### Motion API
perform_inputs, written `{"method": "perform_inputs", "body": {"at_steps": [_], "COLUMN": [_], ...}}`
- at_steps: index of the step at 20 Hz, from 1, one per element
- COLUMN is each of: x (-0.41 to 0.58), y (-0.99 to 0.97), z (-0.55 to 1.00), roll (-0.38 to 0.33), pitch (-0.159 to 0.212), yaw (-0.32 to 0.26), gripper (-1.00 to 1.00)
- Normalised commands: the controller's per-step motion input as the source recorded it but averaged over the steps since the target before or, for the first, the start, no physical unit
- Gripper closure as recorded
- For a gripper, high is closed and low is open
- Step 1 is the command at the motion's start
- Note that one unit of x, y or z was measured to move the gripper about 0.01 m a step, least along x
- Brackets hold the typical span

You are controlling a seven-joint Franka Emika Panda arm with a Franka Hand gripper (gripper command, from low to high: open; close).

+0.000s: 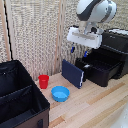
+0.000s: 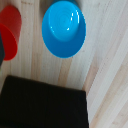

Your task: Gently grip the air fryer handle with your gripper and kindly pull it open by sliding your gripper away from the base. Gradually bring your gripper in line with the blue bowl and gently capture it, without tightening your grip too much. Securely place the blue bowl inside the opened air fryer with a steady position. Liberate your robot's gripper, and withdraw your gripper from the proximity of the air fryer.

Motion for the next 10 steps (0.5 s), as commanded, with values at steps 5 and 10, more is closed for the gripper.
{"method": "perform_inputs", "body": {"at_steps": [5,10], "x": [0.000,-0.026], "y": [0.33,0.32], "z": [-0.17,-0.24], "roll": [0.000,-0.027], "pitch": [-0.013,-0.001], "yaw": [0.228,0.210], "gripper": [-1.00,-1.00]}}
